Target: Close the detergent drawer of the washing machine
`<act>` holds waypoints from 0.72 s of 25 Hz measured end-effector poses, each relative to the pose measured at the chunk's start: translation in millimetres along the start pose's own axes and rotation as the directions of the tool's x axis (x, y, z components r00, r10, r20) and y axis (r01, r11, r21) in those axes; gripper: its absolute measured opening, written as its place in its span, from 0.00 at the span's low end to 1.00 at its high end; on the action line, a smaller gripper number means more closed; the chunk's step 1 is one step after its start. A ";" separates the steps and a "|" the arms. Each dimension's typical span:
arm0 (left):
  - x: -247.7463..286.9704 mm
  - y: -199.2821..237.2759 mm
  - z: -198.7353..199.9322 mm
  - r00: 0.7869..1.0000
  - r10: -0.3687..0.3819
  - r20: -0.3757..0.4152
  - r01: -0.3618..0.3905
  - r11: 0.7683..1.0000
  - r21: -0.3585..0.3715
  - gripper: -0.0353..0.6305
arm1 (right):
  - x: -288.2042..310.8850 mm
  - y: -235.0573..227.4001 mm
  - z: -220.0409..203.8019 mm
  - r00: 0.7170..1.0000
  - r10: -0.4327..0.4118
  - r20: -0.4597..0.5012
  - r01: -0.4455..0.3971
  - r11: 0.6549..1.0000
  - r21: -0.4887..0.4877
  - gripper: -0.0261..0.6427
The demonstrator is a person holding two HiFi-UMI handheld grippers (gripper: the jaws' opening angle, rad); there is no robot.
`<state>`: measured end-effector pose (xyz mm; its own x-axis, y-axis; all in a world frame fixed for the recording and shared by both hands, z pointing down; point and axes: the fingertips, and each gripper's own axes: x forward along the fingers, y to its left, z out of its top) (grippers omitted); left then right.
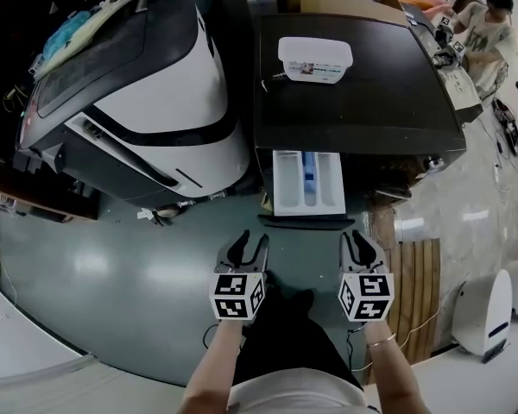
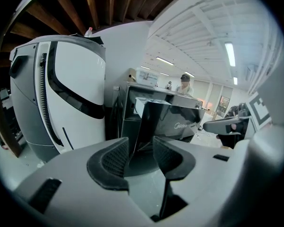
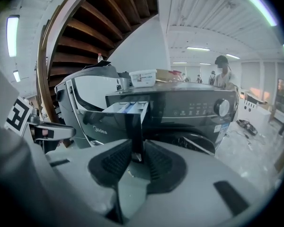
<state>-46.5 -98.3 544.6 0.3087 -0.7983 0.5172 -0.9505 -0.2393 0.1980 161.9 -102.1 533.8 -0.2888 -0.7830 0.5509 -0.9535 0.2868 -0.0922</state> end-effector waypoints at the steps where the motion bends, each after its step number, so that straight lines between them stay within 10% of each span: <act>1: 2.2 1.0 -0.1 1.000 -0.003 -0.002 0.003 1.000 0.001 0.28 | 2.1 -0.4 -0.1 1.000 -0.004 -0.002 0.004 1.000 0.001 0.15; 18: 27.6 -0.3 5.1 0.997 -0.067 -0.024 0.068 0.997 0.024 0.25 | 15.4 4.3 4.8 1.000 0.016 0.009 -0.015 0.998 -0.068 0.15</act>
<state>-37.9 -123.1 554.6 0.3726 -0.7668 0.5227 -0.9280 -0.3060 0.2126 152.9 -115.5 537.8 -0.3043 -0.7835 0.5418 -0.9411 0.3352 -0.0439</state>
